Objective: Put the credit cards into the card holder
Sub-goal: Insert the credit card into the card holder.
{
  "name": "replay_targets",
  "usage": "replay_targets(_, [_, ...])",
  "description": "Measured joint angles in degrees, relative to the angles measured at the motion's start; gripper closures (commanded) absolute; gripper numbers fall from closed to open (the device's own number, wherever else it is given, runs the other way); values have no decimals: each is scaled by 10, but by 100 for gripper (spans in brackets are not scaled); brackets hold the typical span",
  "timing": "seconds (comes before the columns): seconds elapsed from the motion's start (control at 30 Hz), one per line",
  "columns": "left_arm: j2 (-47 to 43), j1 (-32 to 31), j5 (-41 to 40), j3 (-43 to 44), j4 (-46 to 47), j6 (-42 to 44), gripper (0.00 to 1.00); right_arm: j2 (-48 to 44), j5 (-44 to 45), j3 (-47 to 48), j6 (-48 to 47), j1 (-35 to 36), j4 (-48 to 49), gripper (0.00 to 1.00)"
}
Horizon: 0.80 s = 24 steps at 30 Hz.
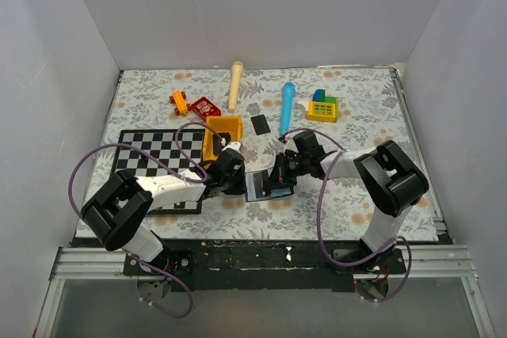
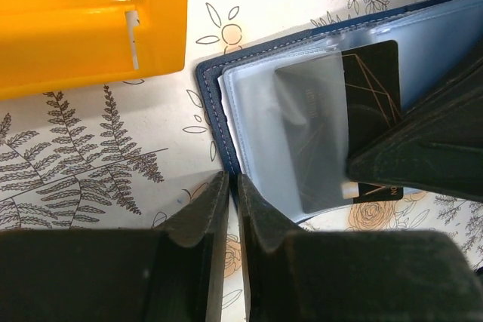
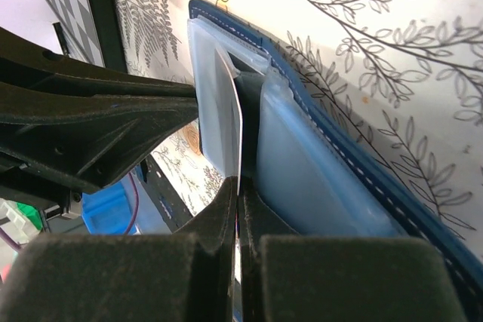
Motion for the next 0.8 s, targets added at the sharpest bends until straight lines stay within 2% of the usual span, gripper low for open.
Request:
replay_targets(0.1, [0,0,0,0,-1,0,92,4,2,5,5,9,7,98])
replay_targets(0.2, [0,0,0,1,-2,0,92,6,5,8,7,16,10,79])
replay_targets(0.23, [0,1,0,1,-2,0,92,6,7,8,7,17,10,68])
replay_targets(0.33, [0,1,-1,1,-2,0,92,5,22,9,5,20,-2,59])
replay_targets(0.5, [0,1,2,1,-1,0,91,-26,52,16,-15,29,-48,51])
replay_targets(0.8, [0,0,4,1,1,0,92,-73,126,55,-69,32,-178,48])
